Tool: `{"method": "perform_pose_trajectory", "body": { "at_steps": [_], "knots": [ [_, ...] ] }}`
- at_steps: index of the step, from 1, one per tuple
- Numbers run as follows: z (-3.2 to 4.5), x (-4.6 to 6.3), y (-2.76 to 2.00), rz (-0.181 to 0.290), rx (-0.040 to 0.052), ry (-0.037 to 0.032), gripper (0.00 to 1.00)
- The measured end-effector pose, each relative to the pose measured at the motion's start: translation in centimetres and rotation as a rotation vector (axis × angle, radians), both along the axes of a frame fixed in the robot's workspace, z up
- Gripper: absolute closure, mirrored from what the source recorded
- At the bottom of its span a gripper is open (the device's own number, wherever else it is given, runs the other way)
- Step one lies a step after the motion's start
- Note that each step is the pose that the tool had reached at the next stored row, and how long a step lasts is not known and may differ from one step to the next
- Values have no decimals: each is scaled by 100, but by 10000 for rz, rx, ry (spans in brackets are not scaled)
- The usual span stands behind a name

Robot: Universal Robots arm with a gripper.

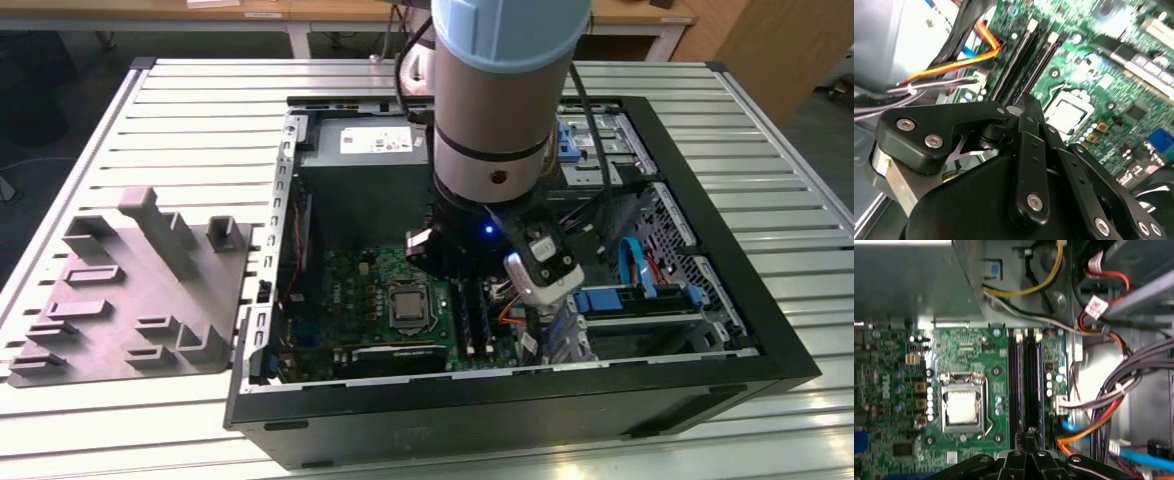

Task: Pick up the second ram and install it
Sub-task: 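Press down the second ram until it locks into place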

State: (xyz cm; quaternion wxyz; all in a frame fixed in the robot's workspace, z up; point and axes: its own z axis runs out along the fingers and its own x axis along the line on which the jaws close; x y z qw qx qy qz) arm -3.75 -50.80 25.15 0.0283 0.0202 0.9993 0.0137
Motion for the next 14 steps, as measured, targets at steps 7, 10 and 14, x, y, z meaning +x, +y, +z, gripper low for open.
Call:
{"method": "perform_pose_trajectory", "body": {
  "at_steps": [7,10,14],
  "knots": [
    [44,0,90,1,-2,1,90],
    [51,0,91,0,2,-1,90],
    [56,0,94,0,-1,0,90]
  ]
}}
